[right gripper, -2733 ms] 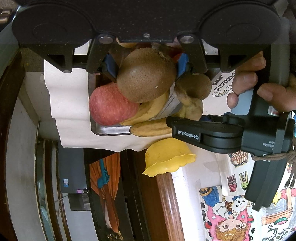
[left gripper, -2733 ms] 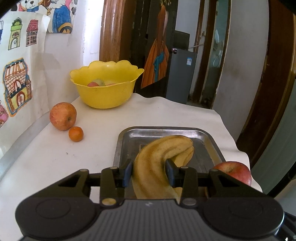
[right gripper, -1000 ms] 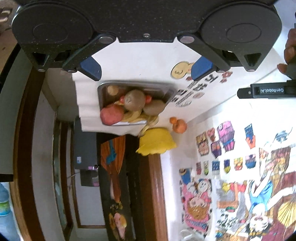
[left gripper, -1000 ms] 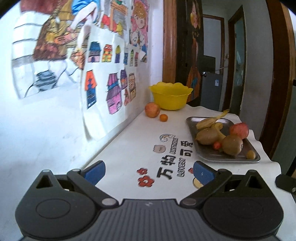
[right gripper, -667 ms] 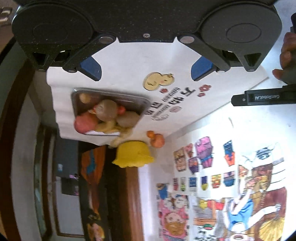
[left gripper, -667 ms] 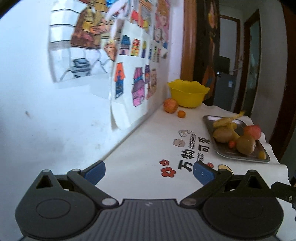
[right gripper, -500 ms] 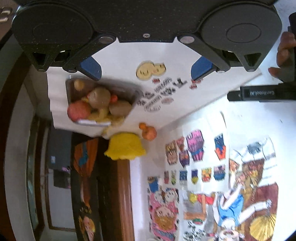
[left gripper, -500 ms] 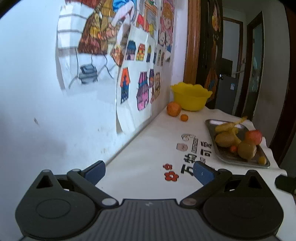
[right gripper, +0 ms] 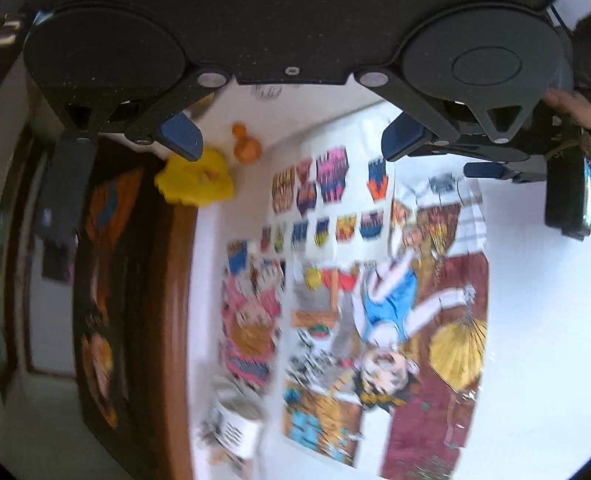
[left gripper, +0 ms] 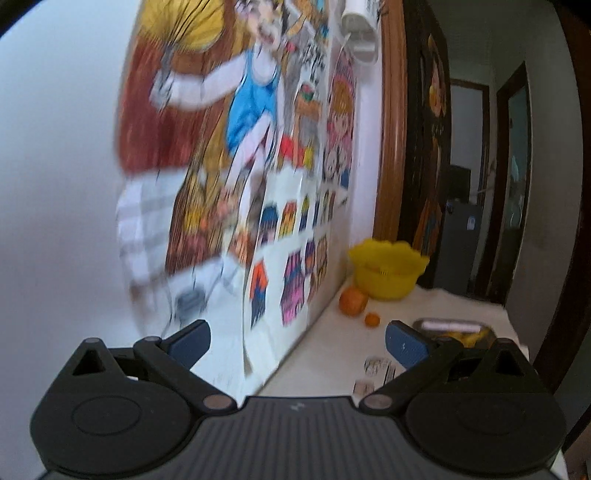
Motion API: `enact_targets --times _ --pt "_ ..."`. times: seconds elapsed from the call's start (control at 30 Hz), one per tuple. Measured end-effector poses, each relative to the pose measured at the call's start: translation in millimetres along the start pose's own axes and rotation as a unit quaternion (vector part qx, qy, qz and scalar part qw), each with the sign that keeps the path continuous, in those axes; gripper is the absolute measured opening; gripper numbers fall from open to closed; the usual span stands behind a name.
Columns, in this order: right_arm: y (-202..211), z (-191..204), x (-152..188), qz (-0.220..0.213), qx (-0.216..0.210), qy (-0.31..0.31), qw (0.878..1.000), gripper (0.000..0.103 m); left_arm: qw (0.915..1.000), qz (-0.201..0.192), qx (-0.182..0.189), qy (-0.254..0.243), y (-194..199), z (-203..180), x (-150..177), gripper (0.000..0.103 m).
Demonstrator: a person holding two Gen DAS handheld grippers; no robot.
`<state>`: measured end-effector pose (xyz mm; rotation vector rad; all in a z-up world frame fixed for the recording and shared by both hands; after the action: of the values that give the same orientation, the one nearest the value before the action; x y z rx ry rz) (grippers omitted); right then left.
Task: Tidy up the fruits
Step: 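Withdraw both open tools from the tray toward the yellow bowl, then grasp the red apple with the left tool while the right tool grasps the tangerine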
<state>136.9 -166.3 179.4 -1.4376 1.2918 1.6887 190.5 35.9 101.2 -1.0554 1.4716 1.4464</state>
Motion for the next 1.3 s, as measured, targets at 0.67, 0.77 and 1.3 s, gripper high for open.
enact_targets --times 0.67,0.77,1.3 --pt "-84 -118 -108 -0.022 0.016 -0.057 0.998 0.102 0.9995 -0.025 -0.02 -0.001 -97 -56 -113 0.102" --pt "-114 -144 -82 -0.017 0.021 -0.041 0.999 0.102 0.9999 -0.007 -0.014 0.0 -133 -62 -105 0.102" --pt "-312 -219 62 0.132 -0.03 -0.022 0.991 0.102 0.9947 0.095 0.039 -0.009 -316 -115 -62 0.102"
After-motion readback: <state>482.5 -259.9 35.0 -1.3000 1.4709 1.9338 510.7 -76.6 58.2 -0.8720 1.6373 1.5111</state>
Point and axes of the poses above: each gripper's, at about its wrist camera, not at the fingertips, and y roughly against the way its jaws point, z to its left, x to its underside, the point moved 10 cm from there along -y, roughly the way its jaws point, and after that the axes turned 3 degrees about -x, right-handed, at the moved point
